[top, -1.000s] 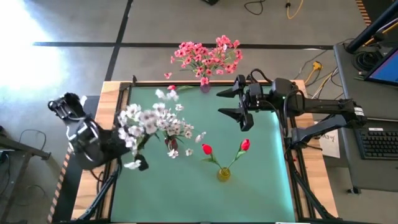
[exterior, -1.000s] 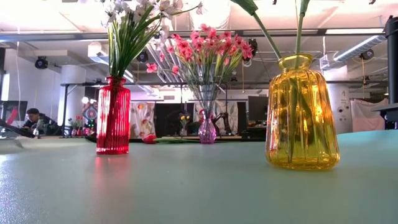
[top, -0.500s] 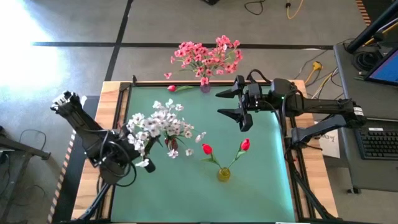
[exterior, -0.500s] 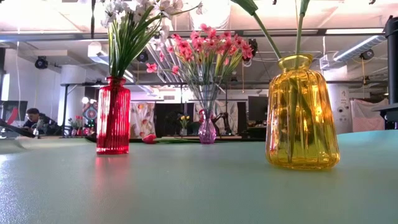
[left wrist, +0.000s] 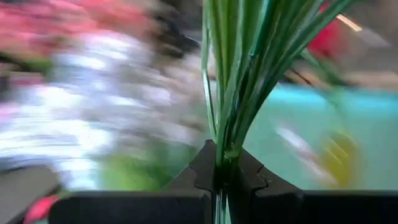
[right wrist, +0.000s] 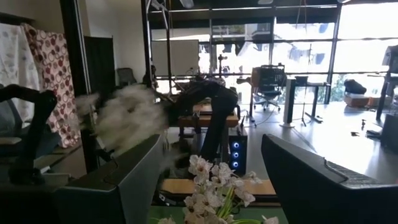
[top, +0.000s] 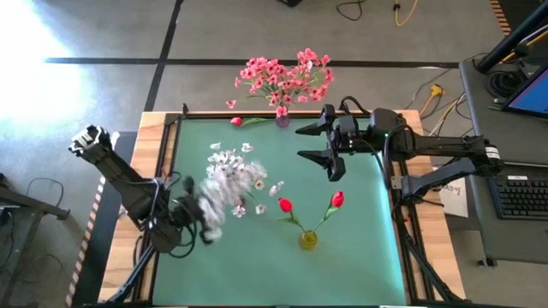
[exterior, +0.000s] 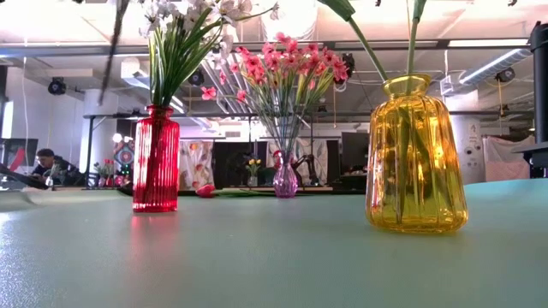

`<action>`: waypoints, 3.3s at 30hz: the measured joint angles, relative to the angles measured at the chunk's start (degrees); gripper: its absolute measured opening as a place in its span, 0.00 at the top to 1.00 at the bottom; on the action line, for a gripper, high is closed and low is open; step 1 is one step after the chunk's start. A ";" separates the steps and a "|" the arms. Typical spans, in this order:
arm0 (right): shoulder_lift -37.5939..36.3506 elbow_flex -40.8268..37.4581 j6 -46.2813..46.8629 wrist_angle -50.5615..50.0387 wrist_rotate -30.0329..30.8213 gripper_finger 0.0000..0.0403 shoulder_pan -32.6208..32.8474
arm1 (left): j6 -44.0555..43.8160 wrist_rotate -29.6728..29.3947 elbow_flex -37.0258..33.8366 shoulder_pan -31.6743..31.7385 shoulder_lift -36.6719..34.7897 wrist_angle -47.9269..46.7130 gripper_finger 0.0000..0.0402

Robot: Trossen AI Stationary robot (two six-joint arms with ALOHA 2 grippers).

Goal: Sort flowers into vase by color
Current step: Put the white flower into the red flower vase

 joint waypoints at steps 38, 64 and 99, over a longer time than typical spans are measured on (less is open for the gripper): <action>0.04 0.00 -0.89 -0.44 0.97 0.33 0.00 | 52.51 24.27 -31.58 8.02 -28.05 51.99 1.00; 0.04 0.00 -2.16 -0.48 3.29 0.35 0.00 | 46.64 19.27 -27.02 10.34 -26.17 46.76 1.00; 0.04 0.00 -3.43 -1.79 3.95 0.36 0.00 | 38.43 17.35 -21.20 11.64 -19.23 41.48 1.00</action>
